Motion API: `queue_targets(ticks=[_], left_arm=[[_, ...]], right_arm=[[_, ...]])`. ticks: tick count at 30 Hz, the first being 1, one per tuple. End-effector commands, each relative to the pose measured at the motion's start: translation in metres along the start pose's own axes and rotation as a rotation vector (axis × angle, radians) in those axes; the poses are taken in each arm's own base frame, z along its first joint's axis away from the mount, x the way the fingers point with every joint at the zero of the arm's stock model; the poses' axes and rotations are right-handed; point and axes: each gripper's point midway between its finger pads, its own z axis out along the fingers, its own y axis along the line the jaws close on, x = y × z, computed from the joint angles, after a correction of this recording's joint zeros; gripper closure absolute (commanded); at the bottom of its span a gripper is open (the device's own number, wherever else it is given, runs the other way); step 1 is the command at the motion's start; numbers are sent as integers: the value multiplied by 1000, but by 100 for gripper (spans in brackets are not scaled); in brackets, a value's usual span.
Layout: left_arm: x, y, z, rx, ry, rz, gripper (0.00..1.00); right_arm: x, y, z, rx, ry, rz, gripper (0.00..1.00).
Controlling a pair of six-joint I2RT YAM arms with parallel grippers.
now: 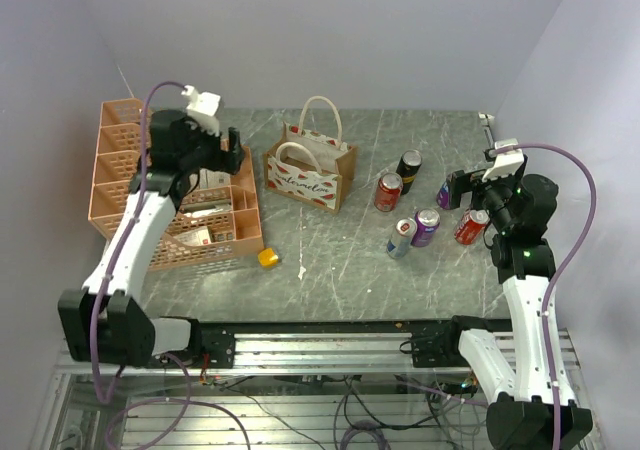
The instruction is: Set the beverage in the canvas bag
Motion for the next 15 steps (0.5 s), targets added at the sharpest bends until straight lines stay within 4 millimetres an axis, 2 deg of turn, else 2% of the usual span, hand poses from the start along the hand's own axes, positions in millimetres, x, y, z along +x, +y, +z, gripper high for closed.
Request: queue_targets(ticks=[1,5,11,15], left_arm=[[-11,-20,38,37,43,24,8],[1,-34,81,84,135,22,8],[14,-36,138,73,200,8,9],[20,-48,164,120,232,-18,16]], right_arm=[[-4,1,0,-8,-17,-11,0],[-2,3,2,-15,-9,-9,0],[2,7,4,-37,-1,-8,0],[3,7,6,-42,8,-9,0]])
